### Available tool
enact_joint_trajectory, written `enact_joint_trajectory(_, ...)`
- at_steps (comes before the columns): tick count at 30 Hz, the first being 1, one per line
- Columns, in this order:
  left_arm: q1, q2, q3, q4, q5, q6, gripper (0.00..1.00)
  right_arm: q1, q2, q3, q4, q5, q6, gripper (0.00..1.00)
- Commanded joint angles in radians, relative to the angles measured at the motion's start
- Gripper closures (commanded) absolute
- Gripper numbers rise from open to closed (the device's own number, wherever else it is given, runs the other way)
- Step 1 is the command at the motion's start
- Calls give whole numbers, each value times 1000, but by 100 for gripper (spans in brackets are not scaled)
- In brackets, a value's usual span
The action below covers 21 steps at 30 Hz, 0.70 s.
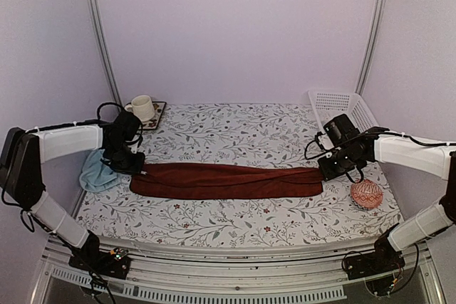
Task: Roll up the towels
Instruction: Fold the towel at the center of the board.
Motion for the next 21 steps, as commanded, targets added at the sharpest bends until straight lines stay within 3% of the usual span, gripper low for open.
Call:
enact_joint_trajectory(1, -7, 29, 33, -51, -70, -33, 100, 5, 33, 12, -12, 26, 20, 98)
enact_joint_trajectory(21, 15, 67, 75, -128, -123, -19, 100, 21, 79, 20, -12, -3, -1, 97)
